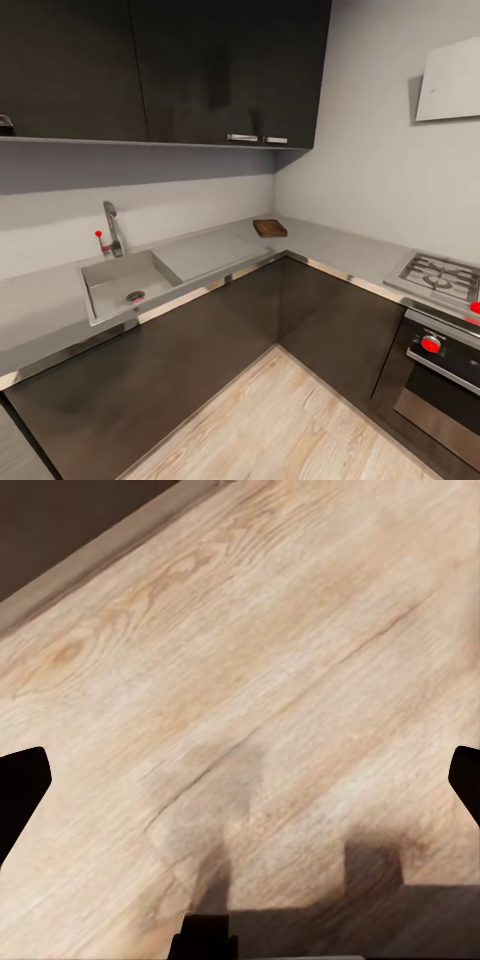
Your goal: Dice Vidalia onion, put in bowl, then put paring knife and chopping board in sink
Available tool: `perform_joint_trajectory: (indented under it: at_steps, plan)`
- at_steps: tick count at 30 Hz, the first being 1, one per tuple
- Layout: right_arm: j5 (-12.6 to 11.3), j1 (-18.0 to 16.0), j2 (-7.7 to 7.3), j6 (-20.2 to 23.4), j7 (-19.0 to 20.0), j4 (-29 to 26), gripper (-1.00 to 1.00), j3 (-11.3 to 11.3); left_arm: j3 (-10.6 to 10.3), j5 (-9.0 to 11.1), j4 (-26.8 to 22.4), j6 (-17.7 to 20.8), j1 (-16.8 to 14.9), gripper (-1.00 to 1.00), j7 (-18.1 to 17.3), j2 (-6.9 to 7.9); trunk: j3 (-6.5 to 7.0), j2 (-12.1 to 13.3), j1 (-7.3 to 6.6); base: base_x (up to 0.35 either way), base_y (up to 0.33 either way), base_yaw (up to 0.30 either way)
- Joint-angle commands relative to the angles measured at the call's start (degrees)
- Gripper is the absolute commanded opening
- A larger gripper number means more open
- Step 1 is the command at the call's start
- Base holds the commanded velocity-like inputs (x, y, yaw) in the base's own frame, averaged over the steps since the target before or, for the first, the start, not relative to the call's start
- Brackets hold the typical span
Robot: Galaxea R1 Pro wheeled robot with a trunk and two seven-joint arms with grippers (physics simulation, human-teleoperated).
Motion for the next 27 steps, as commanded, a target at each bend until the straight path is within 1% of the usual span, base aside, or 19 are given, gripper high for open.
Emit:
perform_joint_trajectory:
  at_steps: [1,7,21,27]
  plan:
    - [-0.21,-0.03,0.02,-0.17,-0.05,0.02,1.00,-0.01,0.02,0.17,-0.06,-0.10,0.01,1.00,0.01,-0.01,-0.05,-0.03,0.01,0.111,0.000,0.000]
    - [-0.19,-0.03,0.10,-0.17,-0.05,0.02,1.00,-0.01,0.01,0.17,-0.04,-0.10,0.01,1.00,0.01,-0.01,-0.05,-0.03,0.01,0.113,-0.048,0.000]
    - [-0.13,-0.03,0.10,-0.17,-0.05,0.02,1.00,-0.01,-0.06,0.17,-0.06,-0.10,0.01,1.00,0.01,-0.01,-0.05,-0.03,0.01,0.132,-0.112,0.000]
    - [-0.12,-0.03,0.03,-0.17,-0.05,0.02,1.00,-0.01,0.01,0.33,-0.42,-0.02,0.01,1.00,-0.08,-0.04,-0.05,-0.03,0.01,0.049,-0.044,0.000]
